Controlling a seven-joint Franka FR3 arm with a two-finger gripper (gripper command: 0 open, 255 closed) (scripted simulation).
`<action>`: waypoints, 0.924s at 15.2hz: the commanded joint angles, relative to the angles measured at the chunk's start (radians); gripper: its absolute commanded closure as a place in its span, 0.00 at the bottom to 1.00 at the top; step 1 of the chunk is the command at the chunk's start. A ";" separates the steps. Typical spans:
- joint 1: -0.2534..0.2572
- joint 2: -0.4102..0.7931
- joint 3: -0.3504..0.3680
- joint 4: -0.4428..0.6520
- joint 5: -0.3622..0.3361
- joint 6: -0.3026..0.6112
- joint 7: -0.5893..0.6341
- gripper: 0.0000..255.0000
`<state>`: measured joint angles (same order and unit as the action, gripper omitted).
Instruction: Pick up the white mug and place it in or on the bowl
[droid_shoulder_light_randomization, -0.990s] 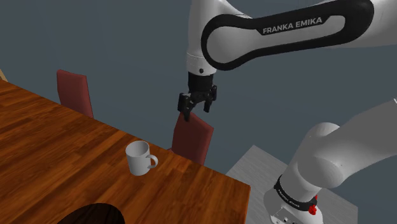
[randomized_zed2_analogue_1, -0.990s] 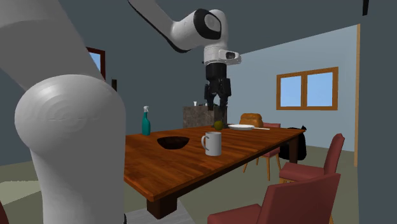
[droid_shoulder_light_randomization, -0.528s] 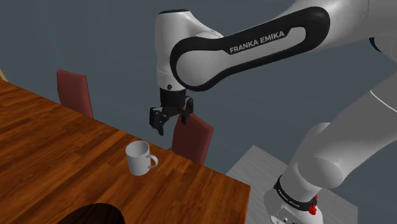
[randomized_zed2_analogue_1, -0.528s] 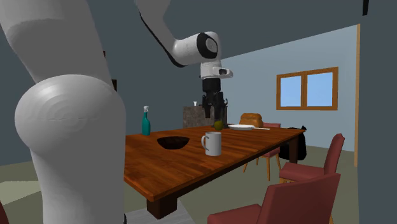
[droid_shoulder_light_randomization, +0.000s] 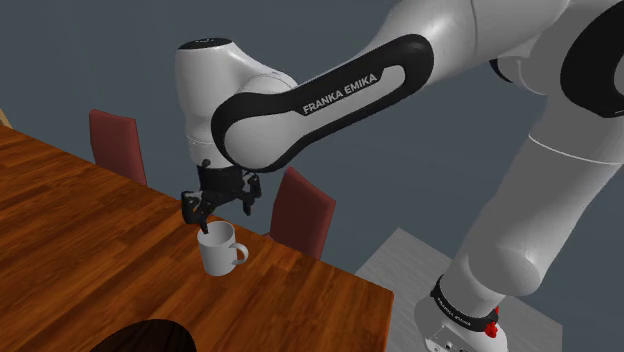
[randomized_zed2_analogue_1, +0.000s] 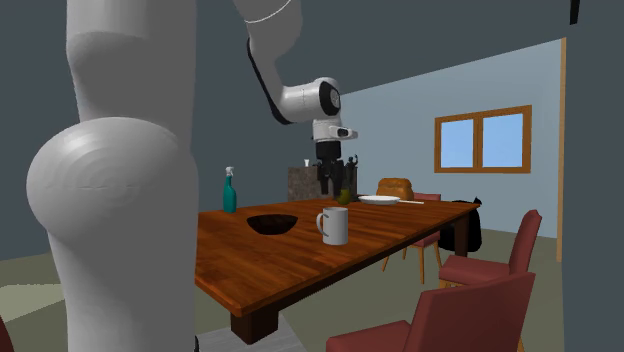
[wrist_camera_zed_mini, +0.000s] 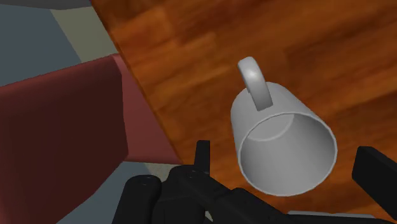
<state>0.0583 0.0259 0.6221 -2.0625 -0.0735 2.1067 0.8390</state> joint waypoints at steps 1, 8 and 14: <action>0.022 0.101 0.014 0.071 -0.077 0.010 0.081 0.00; 0.079 0.244 -0.002 0.147 -0.187 0.049 0.182 0.00; 0.085 0.271 -0.011 0.130 -0.210 0.087 0.197 0.00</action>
<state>0.1432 0.2957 0.6115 -1.9310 -0.2823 2.1909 1.0352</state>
